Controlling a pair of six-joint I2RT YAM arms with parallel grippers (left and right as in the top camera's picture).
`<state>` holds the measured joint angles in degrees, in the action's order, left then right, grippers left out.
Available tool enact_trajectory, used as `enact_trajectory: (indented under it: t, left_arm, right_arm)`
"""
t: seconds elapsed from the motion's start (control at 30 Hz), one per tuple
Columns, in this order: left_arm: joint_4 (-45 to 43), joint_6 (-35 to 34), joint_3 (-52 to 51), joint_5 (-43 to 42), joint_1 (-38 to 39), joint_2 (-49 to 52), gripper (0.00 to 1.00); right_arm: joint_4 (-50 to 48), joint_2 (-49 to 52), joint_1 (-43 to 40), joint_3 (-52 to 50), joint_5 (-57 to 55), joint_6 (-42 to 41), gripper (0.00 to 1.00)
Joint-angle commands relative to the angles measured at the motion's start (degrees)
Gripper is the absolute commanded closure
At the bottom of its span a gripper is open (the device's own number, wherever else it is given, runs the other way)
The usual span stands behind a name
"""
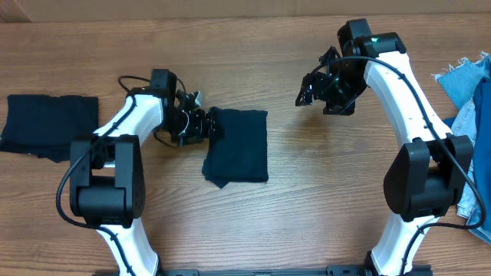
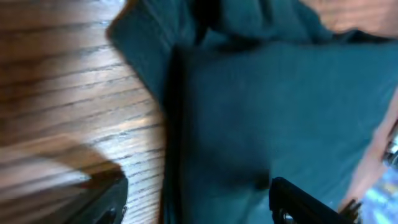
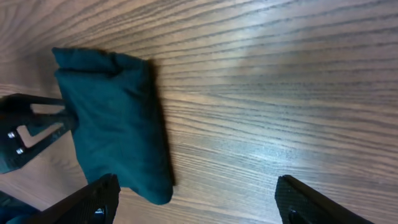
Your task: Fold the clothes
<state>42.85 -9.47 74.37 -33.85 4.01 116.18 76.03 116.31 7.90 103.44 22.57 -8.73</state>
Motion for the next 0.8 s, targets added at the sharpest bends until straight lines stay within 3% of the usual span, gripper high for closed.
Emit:
enact_trajectory:
  t: [0.0,0.1,0.3,0.4,0.53,0.63,0.7,0.77]
  left_arm:
    - [-3.87,-14.23,-5.31,3.34,-0.13,0.96,0.17]
    - [-8.41,-16.92,-9.66,-1.38,1.14,0.96,0.17]
    - [-5.79,-15.82,-12.17,-2.16,6.62,0.96,0.21]
    - [-5.40,-15.85,-12.17,-1.60,6.40,0.96,0.34]
    - [-2.29,-16.94,-12.20,-1.55,6.40,0.96,0.41]
    - [0.68,-18.29,-12.26,-0.52,6.43,0.94,0.34]
    - [-1.77,-18.12,-12.24,0.92,6.38,0.94,0.25]
    - [-5.35,-18.49,-12.48,1.77,6.62,0.94,0.25]
  right_arm:
    - [1.09,-2.64,-0.26,1.22,0.70,2.21,0.17]
    - [2.45,-2.64,-0.26,1.22,0.66,3.08,0.20]
    - [2.97,-2.64,-0.26,1.22,0.66,3.08,0.21]
    - [2.45,-2.64,-0.26,1.22,0.66,3.06,0.21]
    - [2.34,-2.64,-0.26,1.22,0.66,3.10,0.22]
    - [2.40,-2.64,-0.26,1.22,0.66,3.23,0.22]
    - [2.78,-2.64,-0.26,1.22,0.68,4.11,0.22]
    - [2.62,-2.64,-0.26,1.22,0.68,4.31,0.22]
